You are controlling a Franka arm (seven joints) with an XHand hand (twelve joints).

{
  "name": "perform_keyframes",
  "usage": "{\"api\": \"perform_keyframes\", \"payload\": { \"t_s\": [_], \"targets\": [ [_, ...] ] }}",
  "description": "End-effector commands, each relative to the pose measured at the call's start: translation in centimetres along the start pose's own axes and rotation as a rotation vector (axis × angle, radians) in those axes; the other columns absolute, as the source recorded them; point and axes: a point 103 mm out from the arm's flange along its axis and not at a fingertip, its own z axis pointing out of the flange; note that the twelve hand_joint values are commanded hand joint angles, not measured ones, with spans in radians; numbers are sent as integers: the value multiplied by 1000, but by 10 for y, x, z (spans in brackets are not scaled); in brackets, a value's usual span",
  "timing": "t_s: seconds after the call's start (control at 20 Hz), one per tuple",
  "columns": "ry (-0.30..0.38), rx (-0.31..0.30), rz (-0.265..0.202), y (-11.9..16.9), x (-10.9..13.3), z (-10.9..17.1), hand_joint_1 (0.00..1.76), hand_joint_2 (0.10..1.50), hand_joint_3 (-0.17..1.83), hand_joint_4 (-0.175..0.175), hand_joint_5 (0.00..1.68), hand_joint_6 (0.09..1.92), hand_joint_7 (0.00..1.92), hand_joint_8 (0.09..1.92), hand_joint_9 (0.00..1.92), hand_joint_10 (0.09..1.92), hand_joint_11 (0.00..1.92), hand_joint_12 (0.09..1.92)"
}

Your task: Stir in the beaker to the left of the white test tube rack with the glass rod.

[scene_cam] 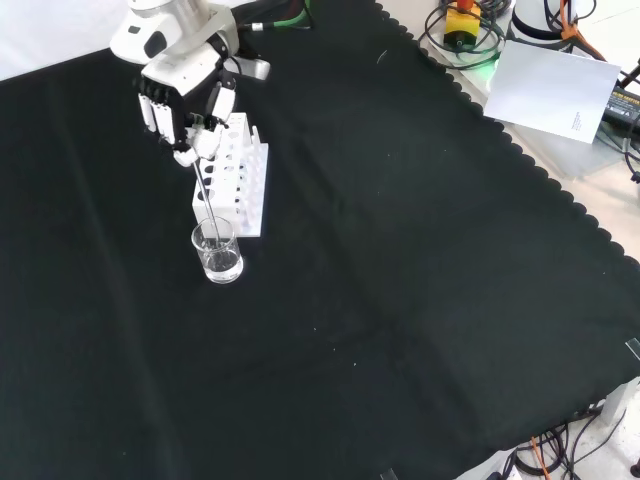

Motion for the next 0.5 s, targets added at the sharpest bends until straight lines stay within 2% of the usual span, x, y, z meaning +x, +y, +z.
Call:
{"api": "perform_keyframes", "payload": {
  "t_s": [0.05,0.25,0.5],
  "targets": [
    [4,-7,-55,11,37,-1,1301,1122,-175,-175,1232,284,1155,1059,1760,643,1205,756],
    [11,4,-85,27,49,6,1301,1122,-175,-175,1232,284,1155,1059,1760,643,1206,755],
    [22,2,-62,36,30,8,1301,1122,-175,-175,1232,284,1155,1060,1760,644,1206,755]
  ]
}}
